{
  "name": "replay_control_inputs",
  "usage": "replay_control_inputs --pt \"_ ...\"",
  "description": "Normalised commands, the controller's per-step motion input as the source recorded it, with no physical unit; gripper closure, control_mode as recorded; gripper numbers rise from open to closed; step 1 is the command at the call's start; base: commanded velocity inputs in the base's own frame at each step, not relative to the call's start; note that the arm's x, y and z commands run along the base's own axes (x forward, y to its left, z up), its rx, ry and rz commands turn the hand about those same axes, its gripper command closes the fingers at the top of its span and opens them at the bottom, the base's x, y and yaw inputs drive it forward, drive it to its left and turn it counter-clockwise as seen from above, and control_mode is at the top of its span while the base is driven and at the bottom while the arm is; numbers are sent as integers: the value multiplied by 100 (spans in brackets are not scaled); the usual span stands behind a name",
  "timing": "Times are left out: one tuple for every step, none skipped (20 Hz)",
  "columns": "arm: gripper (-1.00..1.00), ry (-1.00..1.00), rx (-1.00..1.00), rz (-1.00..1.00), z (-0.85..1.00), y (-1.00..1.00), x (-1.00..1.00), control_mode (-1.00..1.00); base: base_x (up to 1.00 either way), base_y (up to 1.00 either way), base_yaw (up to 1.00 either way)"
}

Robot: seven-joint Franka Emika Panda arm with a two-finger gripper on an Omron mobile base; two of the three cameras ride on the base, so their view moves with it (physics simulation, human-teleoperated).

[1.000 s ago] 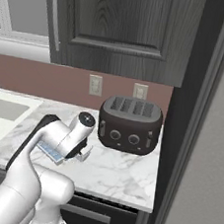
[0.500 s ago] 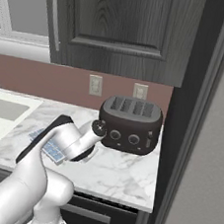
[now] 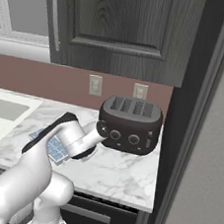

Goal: The ice cube tray has been filled with water. Take the tray and place it in the freezer to make ice. Close the freezer door after placing the tray.

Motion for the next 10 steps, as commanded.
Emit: replay_control_inputs --pt "-100 5 8 0 -11 4 0 -100 0 0 0" --pt "-100 2 9 0 -14 4 0 -100 0 0 0" --pt "-100 2 8 0 -15 7 -1 -100 0 0 0" --pt "-100 0 6 0 -19 8 -9 -100 0 0 0" --pt "-100 0 5 0 -23 9 -12 -100 0 0 0" --pt "-100 0 5 0 -26 12 -7 -100 0 0 0" --pt "-100 0 5 0 -27 13 -2 -100 0 0 0" --pt "-100 0 5 0 -29 12 -2 -100 0 0 0" --pt "-100 0 7 0 -24 9 -1 -100 0 0 0" --pt "-100 0 7 0 -25 9 -1 -100 0 0 0"
